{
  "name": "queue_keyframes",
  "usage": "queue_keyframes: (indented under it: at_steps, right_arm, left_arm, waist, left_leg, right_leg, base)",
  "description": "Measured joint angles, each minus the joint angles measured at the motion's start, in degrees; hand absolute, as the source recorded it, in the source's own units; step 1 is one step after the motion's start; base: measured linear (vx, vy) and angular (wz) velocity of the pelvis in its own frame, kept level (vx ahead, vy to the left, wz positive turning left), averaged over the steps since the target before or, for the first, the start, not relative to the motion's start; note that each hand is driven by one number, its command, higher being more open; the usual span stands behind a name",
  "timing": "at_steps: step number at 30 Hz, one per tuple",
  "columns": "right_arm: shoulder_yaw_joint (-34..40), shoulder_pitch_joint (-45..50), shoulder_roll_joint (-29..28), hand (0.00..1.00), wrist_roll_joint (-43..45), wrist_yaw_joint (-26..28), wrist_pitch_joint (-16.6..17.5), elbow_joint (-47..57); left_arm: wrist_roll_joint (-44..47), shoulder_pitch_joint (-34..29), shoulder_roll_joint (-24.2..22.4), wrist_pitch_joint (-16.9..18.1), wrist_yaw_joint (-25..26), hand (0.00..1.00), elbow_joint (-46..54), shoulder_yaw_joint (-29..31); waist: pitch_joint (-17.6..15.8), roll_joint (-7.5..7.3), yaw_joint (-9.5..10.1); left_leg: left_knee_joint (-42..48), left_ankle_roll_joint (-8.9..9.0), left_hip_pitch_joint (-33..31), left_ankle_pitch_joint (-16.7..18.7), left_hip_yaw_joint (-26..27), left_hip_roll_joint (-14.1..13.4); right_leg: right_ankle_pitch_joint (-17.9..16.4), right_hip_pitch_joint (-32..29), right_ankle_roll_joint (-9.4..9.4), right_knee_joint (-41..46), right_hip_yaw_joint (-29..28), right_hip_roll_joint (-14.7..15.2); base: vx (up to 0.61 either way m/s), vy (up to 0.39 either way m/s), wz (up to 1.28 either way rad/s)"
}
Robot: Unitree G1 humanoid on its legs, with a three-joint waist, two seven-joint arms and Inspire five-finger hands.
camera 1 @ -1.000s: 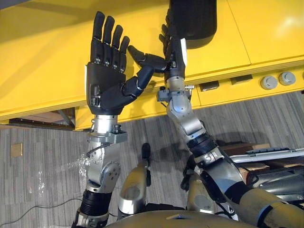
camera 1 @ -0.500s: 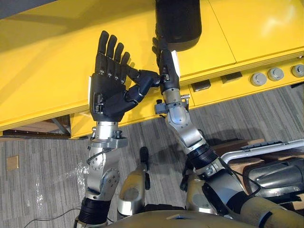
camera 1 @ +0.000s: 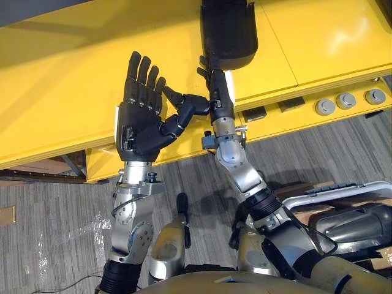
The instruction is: Walk over and take three plastic housings, then place them on the shelf
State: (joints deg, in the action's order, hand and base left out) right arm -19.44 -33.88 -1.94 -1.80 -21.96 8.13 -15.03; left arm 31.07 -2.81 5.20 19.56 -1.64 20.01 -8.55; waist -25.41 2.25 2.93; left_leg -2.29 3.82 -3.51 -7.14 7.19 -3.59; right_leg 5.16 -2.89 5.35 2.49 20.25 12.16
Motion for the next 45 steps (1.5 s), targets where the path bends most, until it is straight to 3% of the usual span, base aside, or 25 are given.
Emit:
queue_keyframes:
  at_steps: [10, 19, 26, 45]
  right_arm:
    - [1.5, 1.7, 1.1, 1.0, 0.0, 2.8, 0.2, 0.0]
    - [0.5, 1.7, 1.2, 1.0, -2.3, -0.9, -1.3, 0.3]
    - [0.9, 2.2, 1.6, 1.0, -2.3, -1.1, -1.9, 0.3]
    - [1.9, 2.1, 1.9, 1.0, -2.4, -2.2, -2.8, 0.3]
  left_arm:
    - [0.0, -0.1, 0.0, -0.9, 0.2, 1.0, -1.6, 0.0]
    - [0.0, -0.9, 0.0, -0.9, 0.7, 1.0, -1.6, -0.1]
    - [0.1, -2.7, -0.1, -1.0, 0.7, 1.0, -1.6, -0.1]
    - [0.3, -2.8, -0.1, -1.0, 0.3, 1.0, -1.6, -0.8]
  waist:
    - [2.1, 0.11, -0.38]
    - [2.3, 0.44, -0.34]
    - [2.9, 1.37, -0.35]
    - [3.0, 1.5, -0.28]
  left_leg:
    - [0.1, -0.05, -0.1, 0.1, 0.0, 0.1]
    - [0.1, -0.04, 0.0, 0.1, 0.0, 0.1]
    - [0.1, -0.05, 0.1, 0.1, -0.5, 0.1]
    - [0.1, -0.06, 0.2, 0.0, -0.7, 0.1]
  right_leg:
    - [0.2, 0.2, 0.24, -0.7, 0.0, 0.0]
    - [0.2, 0.3, 0.23, -0.7, 0.1, 0.0]
    - [0.2, 0.7, 0.22, -0.7, 0.5, 0.0]
    - [0.2, 1.0, 0.2, -0.8, 0.7, 0.0]
  base:
    - [0.0, 0.0, 0.0]
    - [0.0, 0.0, 0.0]
    - [0.0, 0.0, 0.02]
    - [0.0, 0.0, 0.0]
